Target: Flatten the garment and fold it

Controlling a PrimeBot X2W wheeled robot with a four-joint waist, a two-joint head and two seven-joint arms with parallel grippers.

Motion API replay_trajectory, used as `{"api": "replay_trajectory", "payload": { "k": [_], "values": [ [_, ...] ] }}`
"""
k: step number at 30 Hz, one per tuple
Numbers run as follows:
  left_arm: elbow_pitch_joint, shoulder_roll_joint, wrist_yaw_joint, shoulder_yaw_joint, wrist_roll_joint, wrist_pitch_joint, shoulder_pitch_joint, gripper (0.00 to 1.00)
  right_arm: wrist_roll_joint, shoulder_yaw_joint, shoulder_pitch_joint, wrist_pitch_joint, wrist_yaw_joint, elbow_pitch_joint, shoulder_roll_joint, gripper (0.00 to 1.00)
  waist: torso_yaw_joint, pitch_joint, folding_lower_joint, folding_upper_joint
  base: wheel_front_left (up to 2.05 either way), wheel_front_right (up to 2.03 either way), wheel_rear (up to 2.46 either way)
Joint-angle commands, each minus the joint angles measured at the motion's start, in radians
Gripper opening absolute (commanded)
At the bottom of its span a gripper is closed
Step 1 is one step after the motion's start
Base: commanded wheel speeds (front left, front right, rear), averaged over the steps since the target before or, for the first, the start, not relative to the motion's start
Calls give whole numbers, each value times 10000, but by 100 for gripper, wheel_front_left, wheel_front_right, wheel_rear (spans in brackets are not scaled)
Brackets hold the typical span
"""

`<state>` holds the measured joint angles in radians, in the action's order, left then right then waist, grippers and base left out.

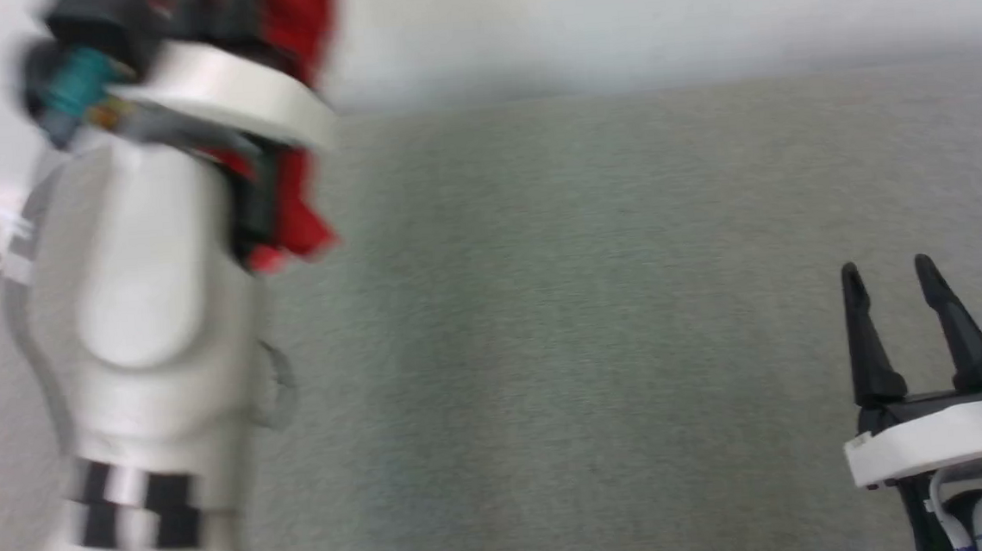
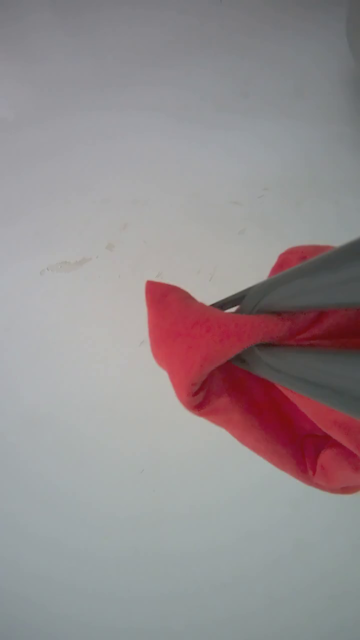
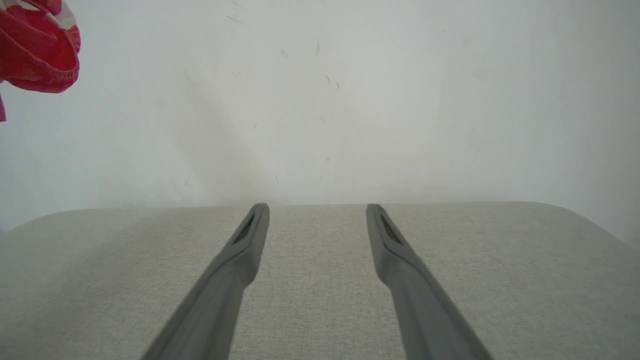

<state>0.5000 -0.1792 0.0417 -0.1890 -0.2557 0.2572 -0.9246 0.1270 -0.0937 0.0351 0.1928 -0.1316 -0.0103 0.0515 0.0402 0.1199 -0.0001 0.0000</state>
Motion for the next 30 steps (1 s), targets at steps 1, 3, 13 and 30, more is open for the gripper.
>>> {"api": "replay_trajectory", "payload": {
  "k": [1,3,13,30],
  "values": [
    [-200,430,33,-10,-130,43,417,0,62,-115,-114,-46,9,61,-12,100,-915,-105,1,0,0,0,0],
    [-570,904,113,-5,-395,43,784,0,72,-264,-168,-82,9,74,-12,100,-1237,-57,1,0,0,0,0],
    [-689,1286,-293,-3043,-2636,44,3563,0,326,-289,-325,-38,9,-76,-12,100,-2236,141,1,0,0,0,0],
    [-2079,1289,-42,-3019,-1868,43,6439,100,302,96,-515,0,9,-81,-12,100,-1387,-172,1,0,0,0,0]
  ]
}}
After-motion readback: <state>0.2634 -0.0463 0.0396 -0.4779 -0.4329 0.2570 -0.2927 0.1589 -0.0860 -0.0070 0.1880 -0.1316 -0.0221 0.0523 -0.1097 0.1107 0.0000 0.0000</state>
